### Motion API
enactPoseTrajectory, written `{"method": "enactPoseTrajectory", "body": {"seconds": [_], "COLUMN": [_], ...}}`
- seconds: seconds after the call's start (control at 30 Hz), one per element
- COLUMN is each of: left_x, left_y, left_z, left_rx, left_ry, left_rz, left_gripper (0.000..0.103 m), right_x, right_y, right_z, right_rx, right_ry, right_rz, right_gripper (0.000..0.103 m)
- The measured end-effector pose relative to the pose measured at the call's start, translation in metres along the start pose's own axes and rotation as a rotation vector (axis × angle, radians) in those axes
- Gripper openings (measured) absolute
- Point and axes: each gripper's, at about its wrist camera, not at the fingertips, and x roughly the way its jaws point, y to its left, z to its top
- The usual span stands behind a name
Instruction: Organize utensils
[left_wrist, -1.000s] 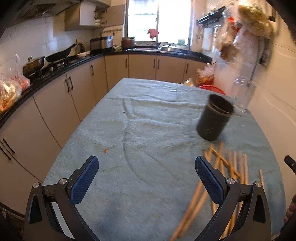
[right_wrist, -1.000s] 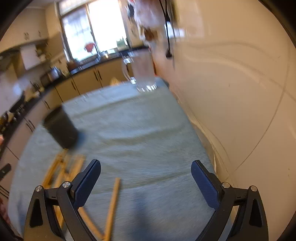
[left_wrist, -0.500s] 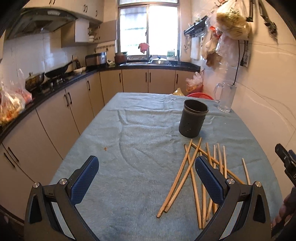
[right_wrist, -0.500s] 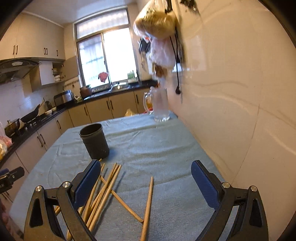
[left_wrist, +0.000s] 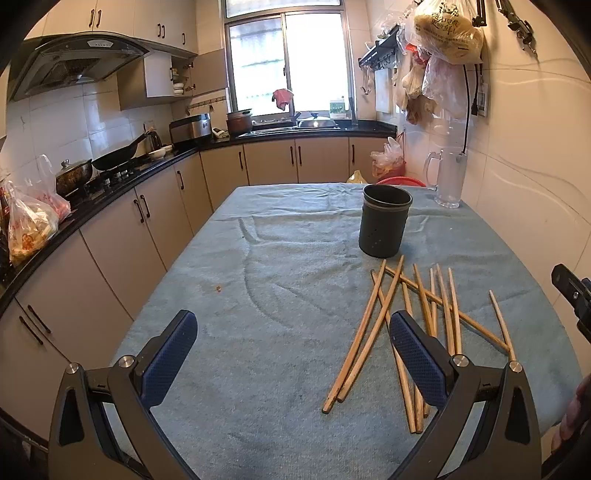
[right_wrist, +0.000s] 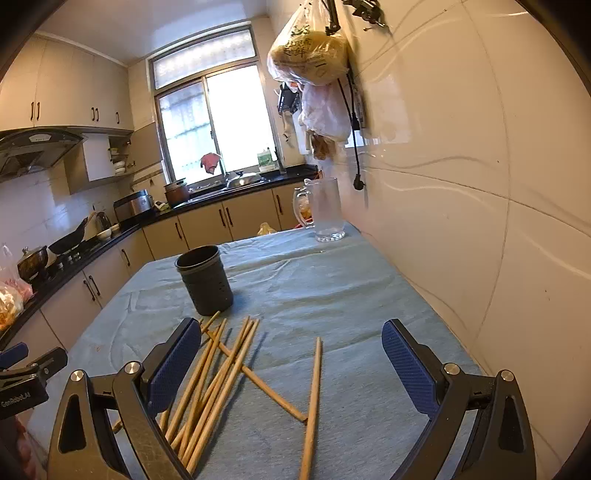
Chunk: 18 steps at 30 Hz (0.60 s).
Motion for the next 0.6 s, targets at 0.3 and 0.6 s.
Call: {"method": "enactPoseTrajectory", "body": {"seconds": [0.3, 0.6], "left_x": [-0.001, -0.001], "left_y": [0.002, 0.005], "left_z": [-0.006, -0.008], "left_rx": [-0.008, -0.020], "left_ry": [0.006, 0.021], "left_rz": [-0.009, -0.015], "left_gripper": [0.103, 0.103], "right_x": [-0.002, 0.001], "right_y": [0.013, 0.014], "right_z": [-0.003, -0.005], "right_rx": [-0.033, -0.022], "right_ry": [0.017, 0.038], "right_rz": [0.017, 0.015], "right_gripper": [0.100, 0.101]}}
